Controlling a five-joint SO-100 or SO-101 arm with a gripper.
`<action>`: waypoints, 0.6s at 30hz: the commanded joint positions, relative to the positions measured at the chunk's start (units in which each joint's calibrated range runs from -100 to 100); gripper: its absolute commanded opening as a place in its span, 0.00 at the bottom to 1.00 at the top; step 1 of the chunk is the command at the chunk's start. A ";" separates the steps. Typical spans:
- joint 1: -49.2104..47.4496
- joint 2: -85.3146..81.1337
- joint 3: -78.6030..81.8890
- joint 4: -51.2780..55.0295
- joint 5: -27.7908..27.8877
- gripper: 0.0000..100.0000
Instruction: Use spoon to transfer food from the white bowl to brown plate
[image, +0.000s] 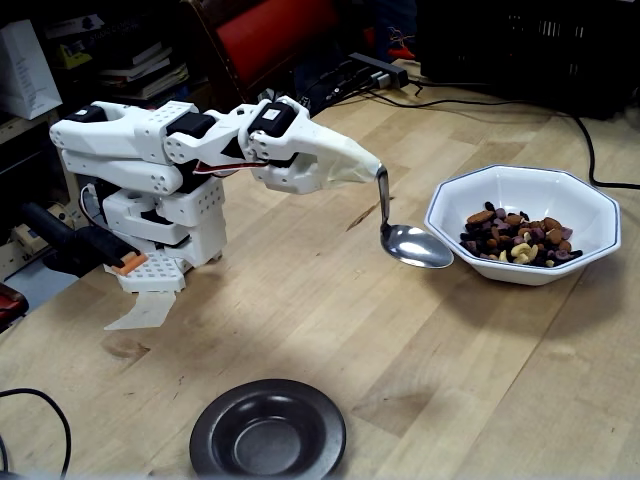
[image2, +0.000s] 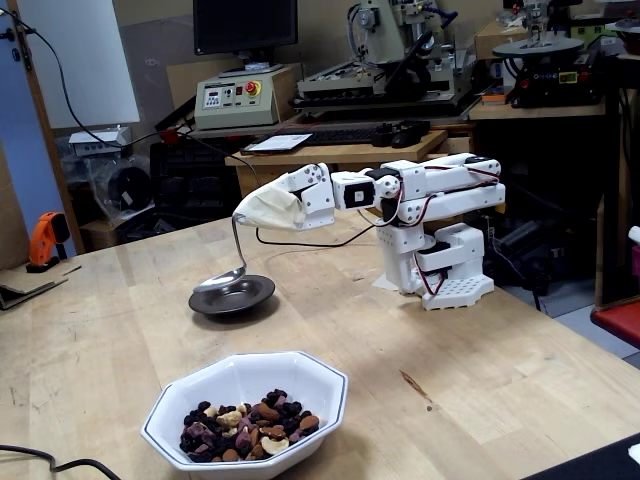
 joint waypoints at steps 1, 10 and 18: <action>-0.37 -0.18 0.24 0.05 -0.10 0.04; -0.08 -0.18 0.24 0.05 -0.15 0.04; 0.07 -0.18 0.24 0.05 -0.15 0.04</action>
